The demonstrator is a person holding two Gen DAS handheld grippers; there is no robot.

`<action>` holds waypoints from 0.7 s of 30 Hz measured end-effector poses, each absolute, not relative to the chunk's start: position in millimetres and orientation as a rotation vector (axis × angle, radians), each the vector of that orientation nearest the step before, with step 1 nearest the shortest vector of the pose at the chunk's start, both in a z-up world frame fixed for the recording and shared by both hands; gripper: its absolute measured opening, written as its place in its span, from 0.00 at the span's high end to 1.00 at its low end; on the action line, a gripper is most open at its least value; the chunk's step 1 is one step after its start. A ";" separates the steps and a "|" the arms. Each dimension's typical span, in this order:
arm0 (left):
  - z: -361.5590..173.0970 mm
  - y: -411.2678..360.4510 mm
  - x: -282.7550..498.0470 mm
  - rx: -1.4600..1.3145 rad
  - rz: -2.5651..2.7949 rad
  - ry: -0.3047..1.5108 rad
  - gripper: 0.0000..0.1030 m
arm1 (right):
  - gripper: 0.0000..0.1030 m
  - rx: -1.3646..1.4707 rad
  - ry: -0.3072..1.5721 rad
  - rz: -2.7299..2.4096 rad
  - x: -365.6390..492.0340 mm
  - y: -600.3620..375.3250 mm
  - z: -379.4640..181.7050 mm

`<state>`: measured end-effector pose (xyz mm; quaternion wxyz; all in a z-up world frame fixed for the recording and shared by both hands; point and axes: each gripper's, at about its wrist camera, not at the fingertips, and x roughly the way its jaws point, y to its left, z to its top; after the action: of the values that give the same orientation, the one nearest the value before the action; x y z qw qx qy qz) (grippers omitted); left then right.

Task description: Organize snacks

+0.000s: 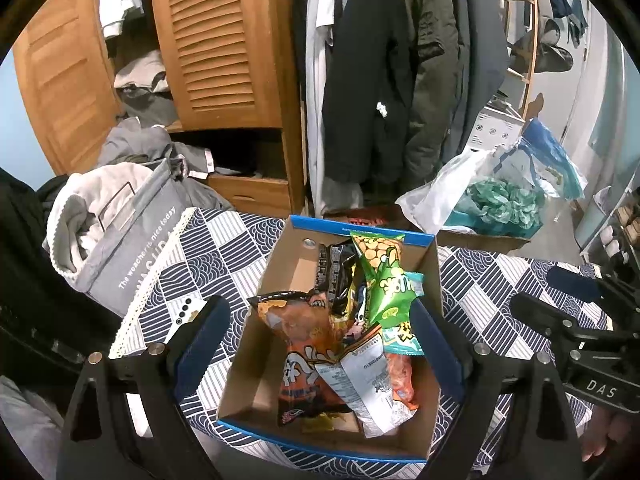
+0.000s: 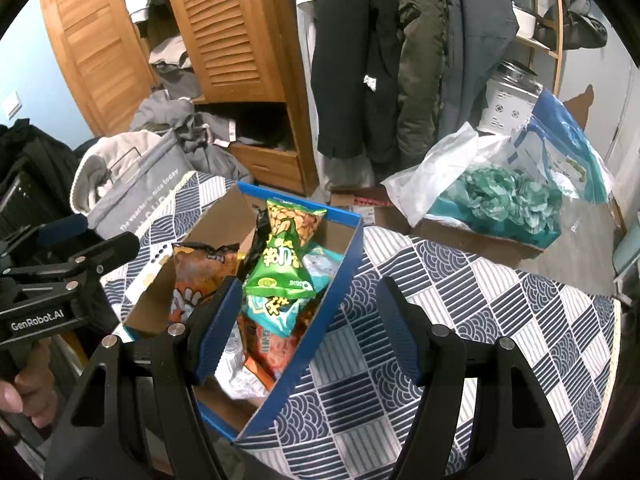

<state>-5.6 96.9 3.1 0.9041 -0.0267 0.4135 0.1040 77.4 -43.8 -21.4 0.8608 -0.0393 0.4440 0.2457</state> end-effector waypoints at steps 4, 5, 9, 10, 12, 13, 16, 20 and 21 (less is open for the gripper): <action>3.0 97.0 -5.7 -0.056 0.216 0.854 0.10 | 0.33 -0.084 0.928 0.516 74.9 -41.5 -22.1; 2.8 96.7 -6.0 -0.057 0.215 0.854 0.10 | 0.33 -0.083 0.929 0.515 74.9 -41.6 -21.9; 3.3 97.9 -6.9 -0.058 0.215 0.855 0.10 | 0.33 -0.083 0.931 0.515 74.4 -41.3 -21.6; 3.3 97.9 -6.8 -0.058 0.216 0.854 0.10 | 0.33 -0.084 0.931 0.515 74.5 -41.2 -21.6; 3.3 98.1 -6.7 -0.058 0.216 0.855 0.10 | 0.33 -0.083 0.930 0.515 74.8 -41.4 -21.5; 3.2 98.0 -6.9 -0.059 0.215 0.855 0.10 | 0.33 -0.082 0.930 0.514 74.7 -41.4 -21.4; 3.4 98.4 -7.7 -0.059 0.215 0.853 0.10 | 0.33 -0.082 0.930 0.515 74.7 -41.5 -21.4; 3.4 98.0 -7.5 -0.058 0.218 0.855 0.10 | 0.33 -0.081 0.932 0.513 74.1 -41.3 -22.3; 3.1 98.0 -8.0 -0.059 0.218 0.857 0.10 | 0.33 -0.080 0.932 0.512 73.9 -41.5 -22.2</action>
<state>-8.0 98.0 3.1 0.9033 -0.0285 0.4148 0.1053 73.9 -41.5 -22.2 0.8612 -0.0383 0.4442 0.2439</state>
